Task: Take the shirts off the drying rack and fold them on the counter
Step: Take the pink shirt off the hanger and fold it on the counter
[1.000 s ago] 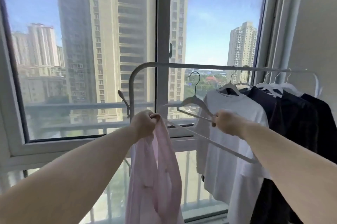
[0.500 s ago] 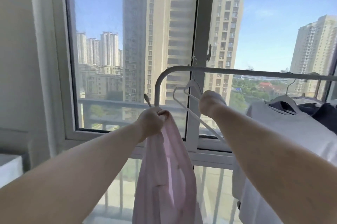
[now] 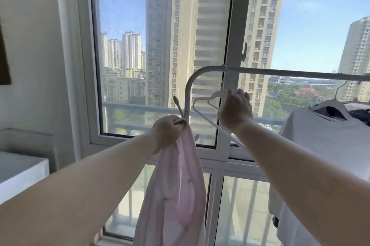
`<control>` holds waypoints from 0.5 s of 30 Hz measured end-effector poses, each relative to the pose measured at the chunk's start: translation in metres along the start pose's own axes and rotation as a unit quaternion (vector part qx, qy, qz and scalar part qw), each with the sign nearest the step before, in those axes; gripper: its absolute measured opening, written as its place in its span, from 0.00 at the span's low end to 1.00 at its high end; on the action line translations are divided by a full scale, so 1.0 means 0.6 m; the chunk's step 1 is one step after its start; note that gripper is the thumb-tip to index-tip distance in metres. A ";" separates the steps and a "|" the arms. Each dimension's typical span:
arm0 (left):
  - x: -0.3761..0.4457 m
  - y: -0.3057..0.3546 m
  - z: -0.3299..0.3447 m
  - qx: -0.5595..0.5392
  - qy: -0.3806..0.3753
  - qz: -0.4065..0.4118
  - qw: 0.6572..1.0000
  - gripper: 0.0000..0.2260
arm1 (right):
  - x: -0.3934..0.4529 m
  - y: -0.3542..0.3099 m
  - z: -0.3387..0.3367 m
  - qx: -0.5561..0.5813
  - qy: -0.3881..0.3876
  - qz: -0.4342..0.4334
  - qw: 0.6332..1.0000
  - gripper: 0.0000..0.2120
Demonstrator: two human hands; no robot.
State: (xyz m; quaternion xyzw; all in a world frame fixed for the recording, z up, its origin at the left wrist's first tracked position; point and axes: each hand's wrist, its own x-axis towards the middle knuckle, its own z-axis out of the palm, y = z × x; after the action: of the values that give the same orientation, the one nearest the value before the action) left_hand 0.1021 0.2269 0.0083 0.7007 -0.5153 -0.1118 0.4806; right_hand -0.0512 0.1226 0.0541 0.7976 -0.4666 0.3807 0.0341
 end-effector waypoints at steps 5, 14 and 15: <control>-0.035 -0.023 -0.063 -0.014 0.029 0.000 0.999 0.10 | -0.063 -0.091 0.004 0.160 -0.301 -0.076 0.937 0.19; -0.139 -0.097 -0.240 -0.057 0.131 0.028 0.989 0.08 | -0.250 -0.223 0.124 0.071 -0.454 -0.037 0.888 0.09; -0.155 -0.112 -0.268 -0.056 0.143 0.024 0.988 0.08 | -0.274 -0.239 0.142 0.059 -0.464 -0.001 0.884 0.07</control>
State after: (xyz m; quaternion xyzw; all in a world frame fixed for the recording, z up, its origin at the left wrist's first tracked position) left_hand 0.2070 0.3944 0.0064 0.6691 -0.4507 -0.0270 0.5903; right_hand 0.0630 0.2865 -0.0680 0.8840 -0.4050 -0.0058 -0.2335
